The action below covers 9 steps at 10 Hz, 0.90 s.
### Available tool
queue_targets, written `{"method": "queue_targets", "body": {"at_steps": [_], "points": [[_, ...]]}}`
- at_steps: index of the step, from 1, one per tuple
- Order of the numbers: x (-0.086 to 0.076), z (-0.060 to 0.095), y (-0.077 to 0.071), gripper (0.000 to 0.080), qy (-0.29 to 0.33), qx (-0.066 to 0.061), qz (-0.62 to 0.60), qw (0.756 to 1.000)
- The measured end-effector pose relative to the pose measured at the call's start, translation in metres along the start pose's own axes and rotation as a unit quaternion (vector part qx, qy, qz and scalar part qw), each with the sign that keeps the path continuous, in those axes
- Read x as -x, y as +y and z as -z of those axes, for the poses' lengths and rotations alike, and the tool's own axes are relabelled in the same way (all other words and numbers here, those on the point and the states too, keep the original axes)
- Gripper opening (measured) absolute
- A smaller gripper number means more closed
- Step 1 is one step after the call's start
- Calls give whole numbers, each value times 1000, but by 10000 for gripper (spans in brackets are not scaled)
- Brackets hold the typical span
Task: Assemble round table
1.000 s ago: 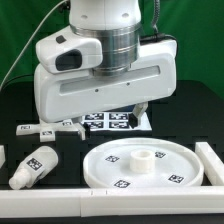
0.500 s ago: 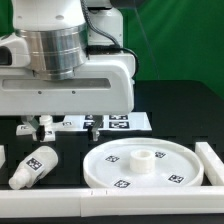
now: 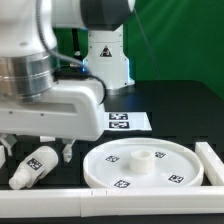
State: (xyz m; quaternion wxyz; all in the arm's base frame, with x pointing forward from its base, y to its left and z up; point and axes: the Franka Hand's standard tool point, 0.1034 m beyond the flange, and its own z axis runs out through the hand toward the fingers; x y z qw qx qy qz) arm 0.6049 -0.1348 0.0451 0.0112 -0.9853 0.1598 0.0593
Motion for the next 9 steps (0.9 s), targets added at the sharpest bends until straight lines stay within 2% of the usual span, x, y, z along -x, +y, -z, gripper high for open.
{"method": "queue_targets", "body": {"at_steps": [1,3,5,6,7,8,9], "points": [[-3,-7,6,649,11,0,-25,1000],[-3,-17,5,649,13,-6,-77,997],[4,-31,7,649,16,-8,-85,996],[2,-29,6,649,17,-8,-85,996],[2,-30,6,515,17,-8,-85,996],[2,-30,6,515,17,-8,-85,996],[2,-29,6,351,18,-8,-85,996]]}}
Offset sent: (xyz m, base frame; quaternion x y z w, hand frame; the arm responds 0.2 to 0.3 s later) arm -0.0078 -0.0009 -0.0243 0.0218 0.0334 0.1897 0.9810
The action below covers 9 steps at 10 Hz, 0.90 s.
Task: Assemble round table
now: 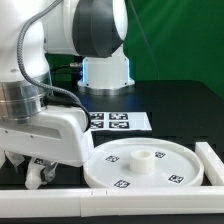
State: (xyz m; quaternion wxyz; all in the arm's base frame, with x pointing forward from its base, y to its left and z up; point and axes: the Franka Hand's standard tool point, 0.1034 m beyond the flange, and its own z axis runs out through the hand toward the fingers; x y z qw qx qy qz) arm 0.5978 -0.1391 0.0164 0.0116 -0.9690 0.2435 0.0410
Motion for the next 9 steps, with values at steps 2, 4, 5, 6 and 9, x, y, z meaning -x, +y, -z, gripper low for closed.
{"method": "queue_targets", "body": {"at_steps": [2,4,5,6,9], "points": [[-2,4,-2,88,5,-1,3,1000],[12,16,-8,19,13,-2,100,995],[23,29,-9,6,14,-4,163,987],[28,34,-7,6,14,-5,208,978],[28,30,-7,1,12,-5,230,973]]}}
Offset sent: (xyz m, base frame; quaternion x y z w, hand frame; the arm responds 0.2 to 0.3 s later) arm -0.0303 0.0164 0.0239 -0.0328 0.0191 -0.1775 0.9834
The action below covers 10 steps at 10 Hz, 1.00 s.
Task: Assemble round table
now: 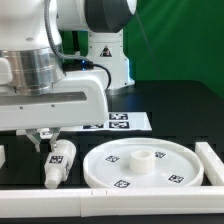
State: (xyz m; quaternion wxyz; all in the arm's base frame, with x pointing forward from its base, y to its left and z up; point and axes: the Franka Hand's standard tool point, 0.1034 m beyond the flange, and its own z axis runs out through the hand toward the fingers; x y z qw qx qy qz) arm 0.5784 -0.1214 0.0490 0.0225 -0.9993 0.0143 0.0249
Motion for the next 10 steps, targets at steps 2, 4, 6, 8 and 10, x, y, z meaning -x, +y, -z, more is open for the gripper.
{"method": "queue_targets", "body": {"at_steps": [2,4,6,8,10], "points": [[-2,-6,-8,93,-12,-5,-10,1000],[-8,-7,-17,409,-19,-6,-37,999],[-6,-16,-19,580,-14,-2,-34,999],[-3,-26,-16,628,-14,1,-33,999],[-2,-34,-12,649,-3,8,-33,999]]}}
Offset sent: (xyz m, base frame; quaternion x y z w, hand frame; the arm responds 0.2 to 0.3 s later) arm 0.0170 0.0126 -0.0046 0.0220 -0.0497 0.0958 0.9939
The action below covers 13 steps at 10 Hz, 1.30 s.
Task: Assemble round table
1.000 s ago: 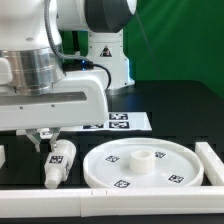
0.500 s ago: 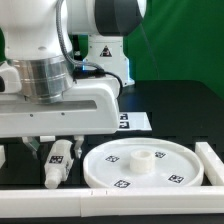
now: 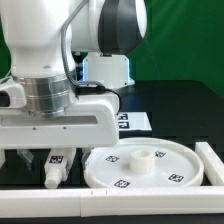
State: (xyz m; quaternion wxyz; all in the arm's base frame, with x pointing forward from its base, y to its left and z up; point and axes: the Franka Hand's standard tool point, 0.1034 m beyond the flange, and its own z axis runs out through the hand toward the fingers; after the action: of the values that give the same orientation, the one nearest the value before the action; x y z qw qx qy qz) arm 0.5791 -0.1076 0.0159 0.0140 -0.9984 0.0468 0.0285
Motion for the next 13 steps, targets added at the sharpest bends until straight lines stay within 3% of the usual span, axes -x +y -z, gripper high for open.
{"method": "queue_targets", "body": {"at_steps": [4,5,6,7,8,9,11,13], "points": [[0,0,0,634,0,0,0,1000],[0,0,0,446,-1,0,0,1000],[0,0,0,446,-1,0,0,1000],[0,0,0,312,-1,0,0,1000],[0,0,0,312,0,0,5,1000],[0,9,-1,312,3,-1,23,1000],[13,51,-16,312,22,-3,64,998],[47,63,-41,312,42,5,117,992]]}}
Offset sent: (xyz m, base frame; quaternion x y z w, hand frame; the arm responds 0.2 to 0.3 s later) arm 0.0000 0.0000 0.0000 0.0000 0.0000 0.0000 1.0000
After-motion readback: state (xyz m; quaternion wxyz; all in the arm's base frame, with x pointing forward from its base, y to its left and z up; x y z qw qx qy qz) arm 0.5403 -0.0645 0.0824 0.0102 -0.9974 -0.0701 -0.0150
